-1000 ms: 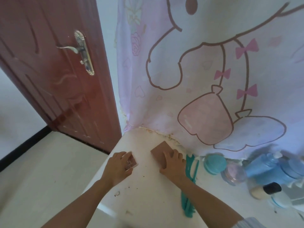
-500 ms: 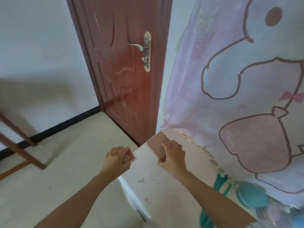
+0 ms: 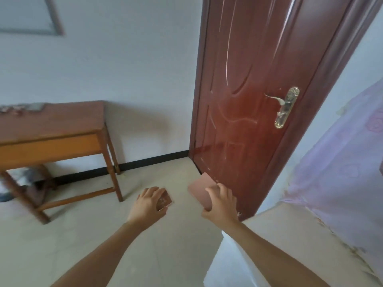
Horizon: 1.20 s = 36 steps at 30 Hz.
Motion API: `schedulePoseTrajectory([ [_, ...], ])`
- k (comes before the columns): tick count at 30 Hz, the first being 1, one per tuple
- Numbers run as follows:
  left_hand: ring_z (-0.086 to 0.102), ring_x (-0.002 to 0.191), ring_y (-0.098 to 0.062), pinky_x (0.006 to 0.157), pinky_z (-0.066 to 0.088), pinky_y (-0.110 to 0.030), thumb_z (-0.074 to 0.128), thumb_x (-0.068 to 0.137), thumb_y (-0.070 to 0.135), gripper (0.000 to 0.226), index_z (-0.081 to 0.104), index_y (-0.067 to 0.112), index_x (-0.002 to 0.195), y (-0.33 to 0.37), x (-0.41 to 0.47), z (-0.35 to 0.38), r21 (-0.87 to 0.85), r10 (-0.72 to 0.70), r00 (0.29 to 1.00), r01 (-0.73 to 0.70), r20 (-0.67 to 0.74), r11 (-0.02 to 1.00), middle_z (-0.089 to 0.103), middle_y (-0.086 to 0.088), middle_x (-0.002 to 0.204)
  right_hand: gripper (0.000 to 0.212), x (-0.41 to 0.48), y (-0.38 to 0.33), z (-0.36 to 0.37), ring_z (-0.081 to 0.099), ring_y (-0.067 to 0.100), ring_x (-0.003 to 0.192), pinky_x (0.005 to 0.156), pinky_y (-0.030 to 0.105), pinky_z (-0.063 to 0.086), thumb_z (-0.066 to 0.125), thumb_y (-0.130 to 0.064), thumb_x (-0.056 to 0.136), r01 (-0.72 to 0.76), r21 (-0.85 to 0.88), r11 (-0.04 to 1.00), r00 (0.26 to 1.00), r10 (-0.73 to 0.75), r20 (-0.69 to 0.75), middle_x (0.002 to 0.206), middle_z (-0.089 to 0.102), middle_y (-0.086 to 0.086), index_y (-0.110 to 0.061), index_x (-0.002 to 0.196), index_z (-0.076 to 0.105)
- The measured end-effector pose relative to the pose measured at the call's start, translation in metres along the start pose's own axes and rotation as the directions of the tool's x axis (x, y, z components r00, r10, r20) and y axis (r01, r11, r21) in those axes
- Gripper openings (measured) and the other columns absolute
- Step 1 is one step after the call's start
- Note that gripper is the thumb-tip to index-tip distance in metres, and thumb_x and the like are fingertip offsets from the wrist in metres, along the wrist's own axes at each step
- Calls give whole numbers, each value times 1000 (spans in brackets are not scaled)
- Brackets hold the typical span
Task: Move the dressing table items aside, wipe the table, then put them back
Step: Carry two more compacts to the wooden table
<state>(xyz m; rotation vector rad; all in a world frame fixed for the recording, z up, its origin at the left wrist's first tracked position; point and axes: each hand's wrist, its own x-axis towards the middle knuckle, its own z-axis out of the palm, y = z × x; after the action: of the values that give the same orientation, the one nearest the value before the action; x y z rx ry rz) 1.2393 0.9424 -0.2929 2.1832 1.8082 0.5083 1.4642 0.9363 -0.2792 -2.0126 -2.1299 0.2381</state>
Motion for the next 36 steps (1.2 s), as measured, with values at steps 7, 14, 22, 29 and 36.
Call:
schedulePoseTrajectory([
  [7,35,128,-18,108,28,-33,59,86,39,56,39,26,136,-132,-34,-91,32,-116,980,123,-160,992,40,2,140,65,37,-162,23,23,29,130,102,37,26,61,-37,76,199,9,980,980,-199,1,144,20,8,-26,135,36],
  [14,37,125,-18,106,33,-35,61,84,41,55,42,27,134,-228,-75,-147,12,-269,913,287,-307,958,46,4,136,63,61,-278,45,28,27,126,99,36,31,61,-40,78,414,-14,910,910,-414,12,140,27,6,-25,134,35],
  [22,43,122,-19,102,38,-33,65,80,42,57,45,28,132,-310,-82,-174,-55,-375,844,384,-385,922,49,6,131,66,118,-370,75,30,26,127,100,35,33,62,-43,78,559,-1,829,829,-559,30,141,29,6,-25,136,35],
  [29,37,124,-14,102,35,-28,62,83,41,60,38,29,136,-388,-14,-224,-7,-395,803,439,-445,899,44,7,137,65,208,-451,90,29,21,127,103,36,32,62,-45,80,625,58,779,781,-622,-61,144,26,4,-27,136,33],
  [36,41,123,-16,102,36,-33,66,81,36,59,43,25,134,-469,54,-273,-62,-447,727,490,-521,870,48,4,134,65,311,-528,104,27,23,130,105,35,30,61,-45,80,657,107,747,754,-655,-58,146,23,6,-27,136,34],
])
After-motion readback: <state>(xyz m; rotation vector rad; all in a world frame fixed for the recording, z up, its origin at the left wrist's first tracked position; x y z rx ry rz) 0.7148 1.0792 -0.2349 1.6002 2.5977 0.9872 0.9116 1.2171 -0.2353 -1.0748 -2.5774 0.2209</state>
